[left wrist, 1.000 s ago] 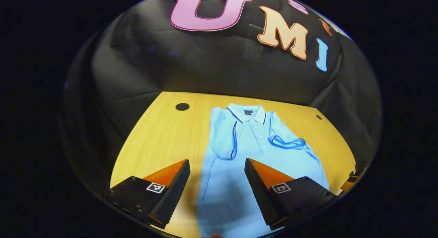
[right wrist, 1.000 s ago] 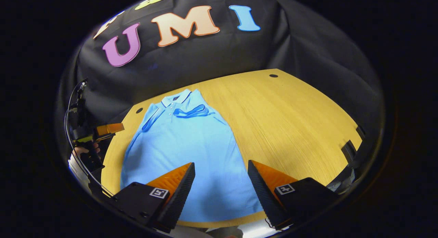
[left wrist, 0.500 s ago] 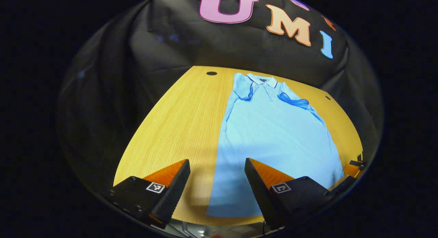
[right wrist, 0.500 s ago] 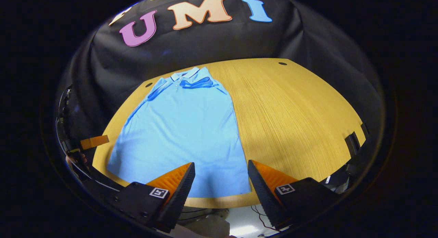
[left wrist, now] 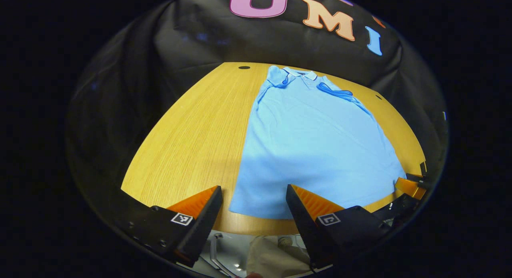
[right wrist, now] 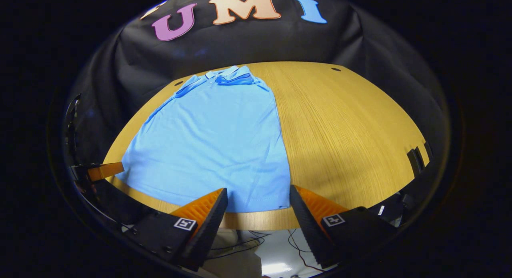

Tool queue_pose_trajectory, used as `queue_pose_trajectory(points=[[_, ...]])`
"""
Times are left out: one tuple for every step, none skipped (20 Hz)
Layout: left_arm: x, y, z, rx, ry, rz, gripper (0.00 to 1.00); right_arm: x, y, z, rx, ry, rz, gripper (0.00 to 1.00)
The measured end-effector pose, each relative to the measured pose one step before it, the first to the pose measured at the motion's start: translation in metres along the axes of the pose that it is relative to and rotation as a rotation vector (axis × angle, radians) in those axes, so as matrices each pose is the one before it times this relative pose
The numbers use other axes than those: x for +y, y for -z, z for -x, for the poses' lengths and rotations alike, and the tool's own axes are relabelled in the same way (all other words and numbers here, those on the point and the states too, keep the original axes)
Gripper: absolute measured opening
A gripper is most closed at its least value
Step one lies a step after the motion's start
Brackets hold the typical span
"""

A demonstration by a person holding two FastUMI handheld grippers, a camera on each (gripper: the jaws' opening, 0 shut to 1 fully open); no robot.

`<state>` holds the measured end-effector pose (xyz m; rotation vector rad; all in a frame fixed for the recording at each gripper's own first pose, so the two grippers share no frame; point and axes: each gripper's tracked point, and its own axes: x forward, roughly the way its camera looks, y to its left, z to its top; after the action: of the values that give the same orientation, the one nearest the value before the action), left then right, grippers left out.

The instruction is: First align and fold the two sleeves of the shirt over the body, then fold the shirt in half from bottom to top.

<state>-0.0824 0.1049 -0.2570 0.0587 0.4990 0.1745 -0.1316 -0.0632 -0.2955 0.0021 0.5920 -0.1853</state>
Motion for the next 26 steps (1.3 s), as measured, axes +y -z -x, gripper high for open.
queue_pose_trajectory(points=[[-0.00034,0.00232,-0.00018,0.00162,-0.00849,-0.00823,0.97,0.00451,0.00176,-0.00159,0.00598,-0.01219,-0.00183,0.98],[0.00032,0.00055,-0.00272,-0.01009,-0.01021,-0.02253,0.98,0.00284,-0.00112,0.00003,-0.00299,-0.00746,0.00519,0.98],[-0.00223,0.00095,-0.00023,0.00459,-0.00546,-0.01522,0.98,0.00384,0.00129,-0.00267,0.00540,-0.00863,0.01014,0.98],[-0.00135,0.00099,-0.00014,-0.00084,-0.00644,-0.01626,0.98,0.00237,-0.00082,-0.00055,-0.00155,0.00065,0.01641,0.98],[-0.00551,-0.00121,-0.00087,-0.00515,0.00656,-0.00621,0.98,0.00299,0.00062,-0.00113,0.00188,0.00316,0.02184,0.98],[-0.00338,-0.00157,-0.00082,-0.00422,0.00008,-0.00167,0.98,0.00186,0.00028,-0.00165,-0.00165,0.01236,0.03076,0.98],[-0.00244,-0.00175,-0.00269,-0.00843,-0.00765,0.00619,0.98,0.00200,0.00128,-0.00082,-0.00309,0.00163,0.03477,0.93],[-0.00025,-0.00215,-0.00157,-0.01172,-0.01045,0.01168,0.97,0.00491,-0.00217,-0.00106,-0.00849,-0.01026,0.01356,0.98],[-0.00082,-0.00109,-0.00094,-0.00635,-0.00916,0.01039,0.96,0.00341,0.00140,-0.00063,-0.00060,-0.00939,-0.00041,0.89],[-0.00260,-0.00126,-0.00135,-0.00992,-0.00247,0.00957,0.94,0.00160,-0.00127,-0.00070,-0.00622,-0.00377,0.00237,0.87],[-0.00280,-0.00169,-0.00167,-0.00489,0.00018,-0.00149,0.90,0.00148,-0.00016,-0.00166,-0.00150,-0.00469,0.00466,0.86],[-0.00311,-0.00046,-0.00145,-0.00765,0.00659,-0.00146,0.82,0.00286,-0.00144,-0.00014,-0.00207,-0.01319,-0.00122,0.76],[-0.00316,-0.00093,-0.00122,-0.00387,0.00634,-0.00104,0.77,0.00099,-0.00001,-0.00073,-0.00402,-0.00628,0.00400,0.75],[-0.00276,-0.00065,-0.00033,-0.00437,0.00493,-0.00876,0.64,0.00258,-0.00118,-0.00123,-0.00038,-0.01239,0.00671,0.67],[-0.00411,-0.00133,-0.00217,-0.00245,0.01475,-0.00565,0.58,0.00210,-0.00107,-0.00116,-0.00380,-0.01168,0.00166,0.63],[-0.00216,-0.00112,-0.00100,-0.00475,0.00471,-0.00014,0.45,0.00258,-0.00068,-0.00122,0.00065,-0.01445,-0.00408,0.58],[-0.00347,-0.00153,-0.00105,-0.00424,0.01192,0.00002,0.35,0.00139,-0.00075,-0.00014,-0.00421,-0.00855,-0.00892,0.46],[-0.00150,-0.00170,-0.00106,-0.01019,0.00546,0.00446,0.23,0.00302,-0.00119,-0.00128,-0.00096,-0.01334,-0.00343,0.31],[-0.00084,-0.00193,0.00037,-0.01177,0.00563,0.00721,0.16,0.00053,0.00094,-0.00006,0.00229,-0.00719,-0.00867,0.22],[-0.00023,0.00036,-0.00077,-0.00935,0.00405,0.00322,0.06,0.00112,-0.00066,-0.00121,-0.00014,-0.00853,-0.00207,0.16],[-0.00024,-0.00026,-0.00076,-0.00557,0.00660,0.00425,0.05,0.00031,0.00029,-0.00052,0.00181,-0.00934,0.00416,0.16],[0.00035,-0.00027,0.00040,-0.00594,0.00832,0.00393,0.04,0.00034,-0.00067,0.00013,-0.00172,-0.00729,0.00939,0.16],[-0.00034,-0.00012,-0.00101,-0.00073,0.01170,0.00383,0.03,0.00053,0.00035,0.00026,-0.00014,-0.00661,0.01524,0.16],[-0.00020,0.00010,-0.00116,-0.00312,0.01263,0.00606,0.04,0.00134,-0.00167,-0.00050,-0.00388,-0.00579,0.01441,0.16],[-0.00042,-0.00073,-0.00019,0.00029,0.01413,0.00482,0.03,0.00066,0.00090,-0.00048,0.00235,-0.00733,0.00913,0.16],[-0.00053,-0.00035,-0.00086,-0.00314,0.01447,-0.00149,0.03,0.00167,-0.00104,-0.00107,0.00115,-0.00889,0.00670,0.16]])
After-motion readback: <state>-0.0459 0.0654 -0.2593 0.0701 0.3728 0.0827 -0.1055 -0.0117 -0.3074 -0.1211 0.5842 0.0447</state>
